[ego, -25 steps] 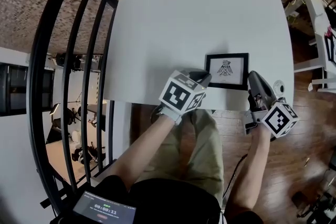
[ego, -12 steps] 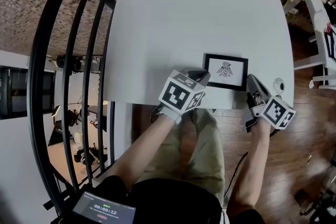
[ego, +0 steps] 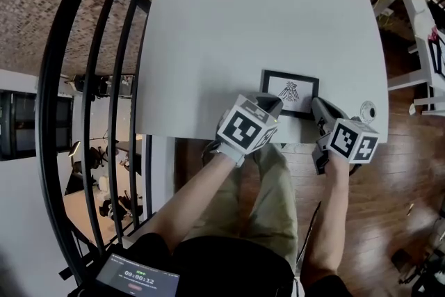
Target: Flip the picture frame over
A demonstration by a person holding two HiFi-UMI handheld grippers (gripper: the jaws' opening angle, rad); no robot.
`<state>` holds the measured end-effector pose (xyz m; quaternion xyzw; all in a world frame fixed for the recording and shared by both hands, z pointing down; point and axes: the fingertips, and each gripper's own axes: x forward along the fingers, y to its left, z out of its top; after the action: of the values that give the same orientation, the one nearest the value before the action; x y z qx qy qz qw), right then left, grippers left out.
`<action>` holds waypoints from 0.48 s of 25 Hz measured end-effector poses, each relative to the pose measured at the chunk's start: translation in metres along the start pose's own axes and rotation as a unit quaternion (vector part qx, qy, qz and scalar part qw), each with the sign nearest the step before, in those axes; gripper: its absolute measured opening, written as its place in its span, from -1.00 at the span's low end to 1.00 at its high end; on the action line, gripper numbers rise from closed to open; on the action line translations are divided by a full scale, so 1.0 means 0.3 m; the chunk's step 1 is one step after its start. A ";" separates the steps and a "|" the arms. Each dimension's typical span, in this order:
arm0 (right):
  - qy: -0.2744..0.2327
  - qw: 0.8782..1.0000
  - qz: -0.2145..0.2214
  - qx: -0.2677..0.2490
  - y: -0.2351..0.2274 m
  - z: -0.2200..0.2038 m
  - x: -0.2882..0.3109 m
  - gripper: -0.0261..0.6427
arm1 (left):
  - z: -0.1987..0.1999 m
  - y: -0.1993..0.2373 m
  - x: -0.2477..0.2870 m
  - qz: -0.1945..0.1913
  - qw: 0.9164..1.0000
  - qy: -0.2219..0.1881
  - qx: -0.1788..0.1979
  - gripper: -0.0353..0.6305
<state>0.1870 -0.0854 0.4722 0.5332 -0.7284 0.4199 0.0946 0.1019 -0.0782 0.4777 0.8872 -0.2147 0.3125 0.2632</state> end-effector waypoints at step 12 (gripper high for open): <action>-0.078 0.993 -0.017 -0.084 0.070 0.052 -0.135 -0.94 | 0.032 -0.012 -0.135 0.018 0.997 -0.072 -0.003 -0.84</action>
<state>0.1908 -0.0668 0.4280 0.5664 -0.7573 0.3126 0.0894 0.0793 -0.0724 0.4432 0.9025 -0.2501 0.2518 0.2441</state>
